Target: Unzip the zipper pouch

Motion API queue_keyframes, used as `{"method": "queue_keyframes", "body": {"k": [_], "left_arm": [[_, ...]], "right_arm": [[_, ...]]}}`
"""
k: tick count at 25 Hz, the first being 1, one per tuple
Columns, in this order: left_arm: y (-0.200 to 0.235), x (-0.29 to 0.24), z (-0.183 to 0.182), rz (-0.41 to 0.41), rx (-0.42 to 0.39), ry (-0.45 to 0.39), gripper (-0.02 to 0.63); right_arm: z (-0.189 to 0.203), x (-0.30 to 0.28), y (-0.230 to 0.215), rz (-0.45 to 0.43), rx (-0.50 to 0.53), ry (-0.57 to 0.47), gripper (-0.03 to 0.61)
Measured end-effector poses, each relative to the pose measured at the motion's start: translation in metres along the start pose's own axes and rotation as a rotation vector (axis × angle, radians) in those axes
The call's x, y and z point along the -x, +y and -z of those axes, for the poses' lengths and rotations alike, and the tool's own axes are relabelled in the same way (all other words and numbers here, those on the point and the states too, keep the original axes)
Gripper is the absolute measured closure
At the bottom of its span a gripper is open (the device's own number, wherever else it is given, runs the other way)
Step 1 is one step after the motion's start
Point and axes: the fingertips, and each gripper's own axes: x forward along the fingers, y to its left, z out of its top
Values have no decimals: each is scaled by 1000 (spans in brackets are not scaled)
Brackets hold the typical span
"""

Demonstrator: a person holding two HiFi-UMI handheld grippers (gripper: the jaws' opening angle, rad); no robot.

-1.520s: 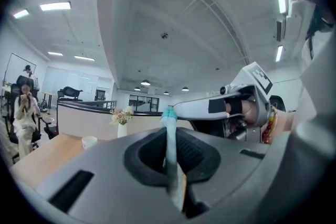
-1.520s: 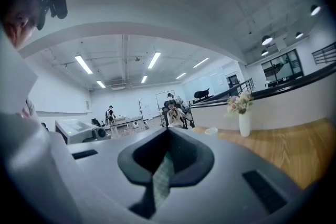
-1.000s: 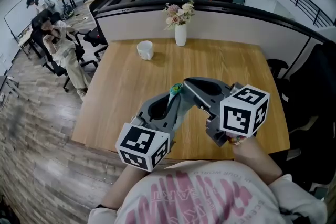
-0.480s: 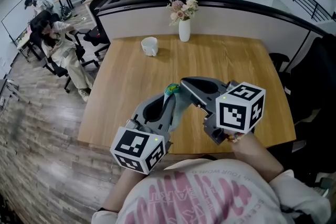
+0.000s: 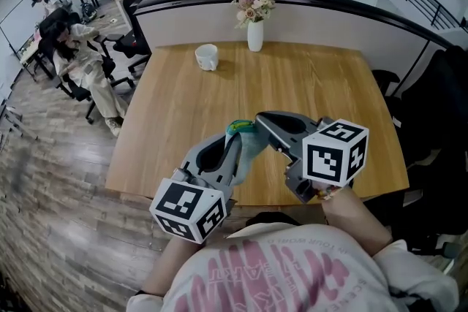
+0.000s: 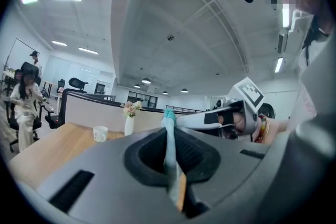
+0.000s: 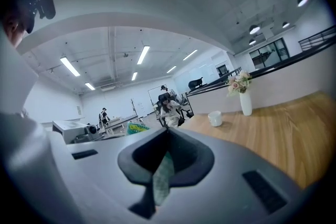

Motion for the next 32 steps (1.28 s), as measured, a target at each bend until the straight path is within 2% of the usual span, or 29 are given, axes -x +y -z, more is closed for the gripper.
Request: {"method": "queue_keyframes", "body": {"k": [13, 29, 32], "left_arm": [[-10, 15, 5, 37, 58, -19, 600], [-7, 9, -4, 52, 60, -37, 600], [-8, 6, -7, 53, 59, -39, 600]], "right_arm": [[17, 19, -3, 60, -53, -2, 578], [11, 19, -14, 64, -84, -30, 578], [10, 22, -21, 90, -72, -27, 578]]}}
